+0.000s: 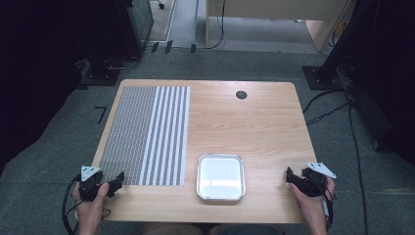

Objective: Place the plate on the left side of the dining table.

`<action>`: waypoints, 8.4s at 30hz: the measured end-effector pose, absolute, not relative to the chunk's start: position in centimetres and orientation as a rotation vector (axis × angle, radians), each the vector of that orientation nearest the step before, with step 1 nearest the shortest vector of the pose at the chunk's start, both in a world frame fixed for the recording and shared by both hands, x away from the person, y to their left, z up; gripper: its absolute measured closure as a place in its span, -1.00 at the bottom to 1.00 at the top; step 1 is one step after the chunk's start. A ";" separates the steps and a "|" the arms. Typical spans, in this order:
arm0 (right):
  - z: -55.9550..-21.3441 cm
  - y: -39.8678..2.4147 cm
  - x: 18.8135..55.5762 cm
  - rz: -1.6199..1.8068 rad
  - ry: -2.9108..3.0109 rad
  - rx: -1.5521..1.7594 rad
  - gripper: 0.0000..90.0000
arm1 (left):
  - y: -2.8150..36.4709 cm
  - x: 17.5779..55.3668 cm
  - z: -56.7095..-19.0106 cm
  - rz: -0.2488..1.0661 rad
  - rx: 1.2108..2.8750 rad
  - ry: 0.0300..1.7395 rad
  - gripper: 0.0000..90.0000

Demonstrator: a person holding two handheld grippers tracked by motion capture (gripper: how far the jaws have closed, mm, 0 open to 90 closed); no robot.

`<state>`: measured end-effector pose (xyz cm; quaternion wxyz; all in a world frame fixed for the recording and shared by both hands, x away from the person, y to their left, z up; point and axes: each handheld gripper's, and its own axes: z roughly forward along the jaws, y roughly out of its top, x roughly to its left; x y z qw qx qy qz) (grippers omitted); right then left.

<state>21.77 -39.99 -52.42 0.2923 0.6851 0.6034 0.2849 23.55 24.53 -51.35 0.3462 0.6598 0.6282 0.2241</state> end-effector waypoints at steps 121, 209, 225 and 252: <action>-47.6 -27.0 21.5 1.260 1.720 1.675 0.36 | 0.5 23.7 -48.3 0.340 1.858 1.253 -0.05; -48.1 -27.7 23.7 1.121 1.806 1.870 0.72 | -1.4 22.5 -49.1 0.284 1.978 1.163 0.42; -49.7 -28.6 23.2 1.306 1.689 2.134 0.93 | -1.7 22.5 -49.6 0.271 1.963 1.167 0.41; -47.8 -26.9 22.4 1.338 1.652 2.076 0.95 | -0.7 23.0 -47.3 0.320 1.920 1.232 0.82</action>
